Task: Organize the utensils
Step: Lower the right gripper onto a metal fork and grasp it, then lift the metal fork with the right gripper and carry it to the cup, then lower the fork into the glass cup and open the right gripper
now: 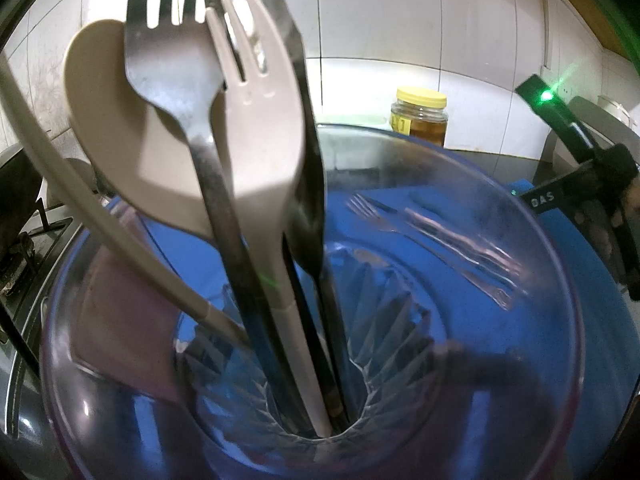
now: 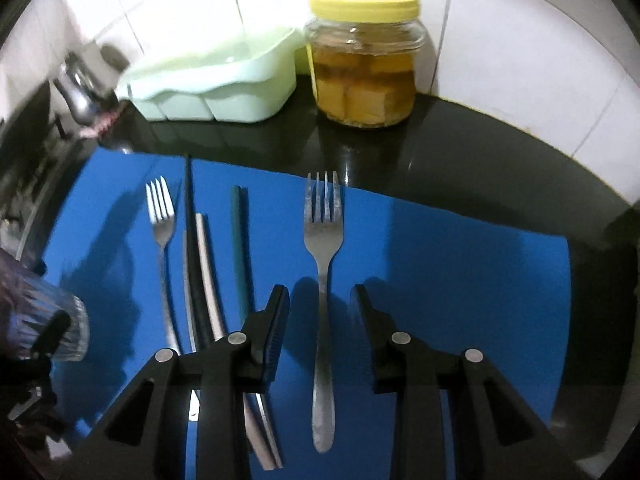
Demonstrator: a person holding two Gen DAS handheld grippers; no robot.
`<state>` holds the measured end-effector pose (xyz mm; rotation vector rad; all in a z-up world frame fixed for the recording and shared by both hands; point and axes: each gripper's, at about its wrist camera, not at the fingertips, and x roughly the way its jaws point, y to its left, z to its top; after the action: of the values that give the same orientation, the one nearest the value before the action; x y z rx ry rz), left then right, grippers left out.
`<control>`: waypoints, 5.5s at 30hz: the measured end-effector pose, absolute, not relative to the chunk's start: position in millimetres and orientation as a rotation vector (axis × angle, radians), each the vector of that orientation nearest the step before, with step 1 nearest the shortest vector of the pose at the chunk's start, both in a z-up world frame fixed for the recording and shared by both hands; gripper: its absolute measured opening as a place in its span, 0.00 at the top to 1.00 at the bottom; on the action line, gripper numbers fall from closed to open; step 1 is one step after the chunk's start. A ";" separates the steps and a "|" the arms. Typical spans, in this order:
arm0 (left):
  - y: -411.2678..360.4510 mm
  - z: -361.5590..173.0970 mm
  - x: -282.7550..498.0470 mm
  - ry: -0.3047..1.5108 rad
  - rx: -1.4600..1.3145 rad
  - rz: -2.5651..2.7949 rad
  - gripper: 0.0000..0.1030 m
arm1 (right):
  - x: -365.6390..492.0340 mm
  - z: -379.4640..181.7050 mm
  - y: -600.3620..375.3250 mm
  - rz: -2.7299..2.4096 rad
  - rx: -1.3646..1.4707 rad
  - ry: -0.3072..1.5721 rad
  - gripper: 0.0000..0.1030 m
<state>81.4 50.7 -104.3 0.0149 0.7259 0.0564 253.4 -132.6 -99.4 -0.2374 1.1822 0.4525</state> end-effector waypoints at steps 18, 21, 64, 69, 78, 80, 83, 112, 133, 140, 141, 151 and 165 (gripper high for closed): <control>50.6 -104.2 81.4 0.726 0.015 0.057 0.23 | 287.2 -106.0 -95.6 0.468 -0.385 1.369 0.89; 50.6 -104.2 81.4 0.726 0.015 0.057 0.23 | 292.3 -106.2 -90.7 0.460 -0.373 1.387 0.93; 51.0 -104.5 81.8 0.726 0.015 0.057 0.23 | 161.5 0.4 -171.7 0.587 0.207 0.817 0.97; 51.0 -104.7 81.8 0.726 0.015 0.057 0.23 | 150.5 15.5 -163.3 0.620 0.188 0.796 0.97; 51.2 -104.7 81.8 0.726 0.015 0.057 0.23 | 132.6 52.7 -136.2 0.731 0.163 0.720 0.97; 51.3 -104.7 81.7 0.726 0.015 0.057 0.23 | 129.1 61.6 -129.1 0.761 0.156 0.702 0.97; 51.3 -104.7 81.7 0.726 0.015 0.057 0.23 | 125.3 72.6 -119.9 0.806 0.157 0.681 0.97; 51.5 -104.4 81.9 0.726 0.015 0.057 0.23 | 122.9 63.5 -58.5 0.984 0.116 0.763 0.97; 51.4 -104.5 81.8 0.727 0.014 0.057 0.23 | 126.4 40.4 -44.6 0.961 0.083 0.852 0.97; 51.2 -104.5 81.8 0.726 0.014 0.057 0.23 | 133.3 28.3 -38.5 0.926 0.064 0.912 0.97; 51.4 -104.5 81.7 0.726 0.015 0.058 0.23 | 134.5 26.9 -37.7 0.922 0.065 0.919 0.97; 51.8 -104.3 81.6 0.727 0.013 0.056 0.23 | 141.6 10.2 -27.0 0.898 0.038 0.999 0.97; 51.4 -104.0 81.9 0.727 0.015 0.058 0.23 | 146.5 8.8 -21.2 0.903 0.054 1.029 0.90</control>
<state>81.9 51.4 -104.0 0.0148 0.7268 0.0579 146.5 -21.2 8.8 0.0540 1.0286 0.9032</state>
